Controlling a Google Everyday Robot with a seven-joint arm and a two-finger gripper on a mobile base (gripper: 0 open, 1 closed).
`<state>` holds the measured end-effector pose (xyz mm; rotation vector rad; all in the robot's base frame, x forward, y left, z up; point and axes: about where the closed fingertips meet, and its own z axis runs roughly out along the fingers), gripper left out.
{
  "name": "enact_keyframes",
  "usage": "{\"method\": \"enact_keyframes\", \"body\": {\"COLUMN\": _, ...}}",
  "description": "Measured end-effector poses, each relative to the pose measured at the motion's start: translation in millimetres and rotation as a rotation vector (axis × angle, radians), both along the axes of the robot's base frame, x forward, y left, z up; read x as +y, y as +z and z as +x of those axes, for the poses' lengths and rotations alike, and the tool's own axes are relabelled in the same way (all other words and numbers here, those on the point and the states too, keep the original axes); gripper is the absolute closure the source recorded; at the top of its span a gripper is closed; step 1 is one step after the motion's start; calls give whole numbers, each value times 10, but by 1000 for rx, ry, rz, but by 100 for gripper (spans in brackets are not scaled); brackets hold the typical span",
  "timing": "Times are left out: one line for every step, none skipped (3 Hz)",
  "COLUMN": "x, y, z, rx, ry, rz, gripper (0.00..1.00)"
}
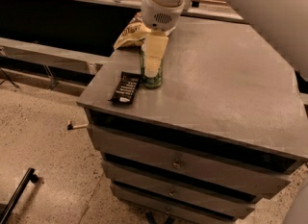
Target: Move green can near rxbar chocolate
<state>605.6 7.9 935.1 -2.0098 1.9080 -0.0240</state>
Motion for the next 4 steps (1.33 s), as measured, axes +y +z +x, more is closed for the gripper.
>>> {"method": "enact_keyframes", "body": {"x": -26, "y": 11, "z": -4, "rx": 3, "ry": 3, "rz": 20, "gripper": 0}}
{"method": "enact_keyframes", "body": {"x": -328, "y": 166, "z": -92, "rx": -38, "ry": -26, "rz": 188, "gripper": 0}}
{"method": "enact_keyframes", "body": {"x": -847, "y": 321, "z": -197, "rx": -93, "ry": -134, "rz": 284, "gripper": 0}}
{"method": "enact_keyframes", "body": {"x": -847, "y": 321, "z": -197, "rx": -93, "ry": -134, "rz": 284, "gripper": 0}}
